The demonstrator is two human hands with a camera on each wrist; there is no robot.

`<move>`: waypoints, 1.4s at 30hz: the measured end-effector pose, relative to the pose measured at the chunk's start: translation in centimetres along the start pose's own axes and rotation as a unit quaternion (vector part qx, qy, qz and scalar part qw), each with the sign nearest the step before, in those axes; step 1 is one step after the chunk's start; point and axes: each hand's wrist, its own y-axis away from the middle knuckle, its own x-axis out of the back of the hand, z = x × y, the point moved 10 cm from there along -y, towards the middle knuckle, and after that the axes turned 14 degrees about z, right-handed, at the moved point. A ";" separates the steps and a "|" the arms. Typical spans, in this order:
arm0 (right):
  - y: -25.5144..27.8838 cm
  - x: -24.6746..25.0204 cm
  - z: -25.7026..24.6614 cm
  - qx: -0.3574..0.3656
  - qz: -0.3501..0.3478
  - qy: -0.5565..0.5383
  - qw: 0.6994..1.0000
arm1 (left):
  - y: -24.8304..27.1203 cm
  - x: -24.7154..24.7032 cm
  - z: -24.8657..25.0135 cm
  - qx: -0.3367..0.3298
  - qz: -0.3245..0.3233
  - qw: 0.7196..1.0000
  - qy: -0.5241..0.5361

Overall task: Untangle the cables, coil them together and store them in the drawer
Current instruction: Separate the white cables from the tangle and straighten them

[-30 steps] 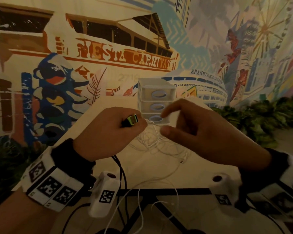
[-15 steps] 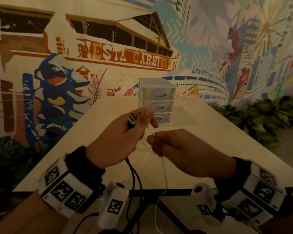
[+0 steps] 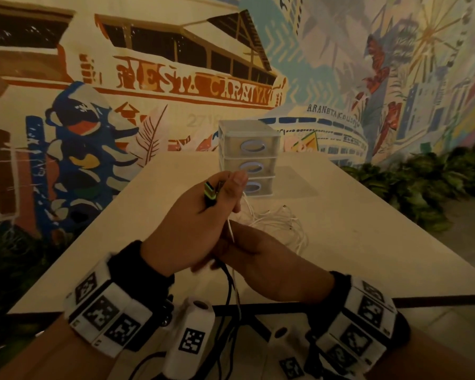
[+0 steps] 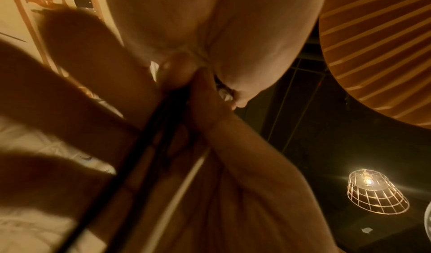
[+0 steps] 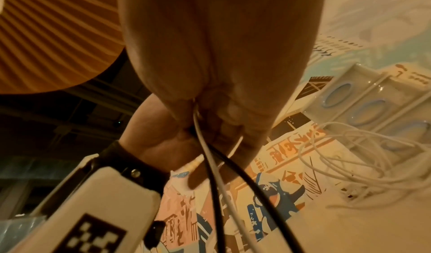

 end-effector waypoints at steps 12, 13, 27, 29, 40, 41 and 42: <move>-0.5 0.0 0.9 0.013 0.058 -0.013 0.998 | 0.8 -0.9 -4.6 0.123 -0.066 0.989 -0.047; -0.4 -0.1 1.1 0.009 0.045 0.006 0.999 | 0.7 -0.8 -4.5 0.119 -0.061 0.990 -0.051; 4.3 1.4 6.4 -0.100 -0.080 0.058 0.990 | -6.9 6.8 -4.5 0.122 0.091 0.983 0.100; 4.5 1.9 6.5 -0.098 -0.107 0.115 0.983 | -7.4 5.9 -5.8 0.141 0.066 0.984 0.092; 0.7 15.2 8.8 -0.130 -0.057 0.422 0.896 | -8.2 -0.6 -10.1 0.146 -0.045 0.988 0.002; 0.7 15.5 9.9 -0.159 -0.087 0.429 0.885 | -8.4 -0.9 -10.2 0.135 -0.052 0.989 -0.013; 0.7 15.4 10.9 -0.184 -0.115 0.429 0.877 | -8.6 -1.3 -10.2 0.123 -0.057 0.990 -0.025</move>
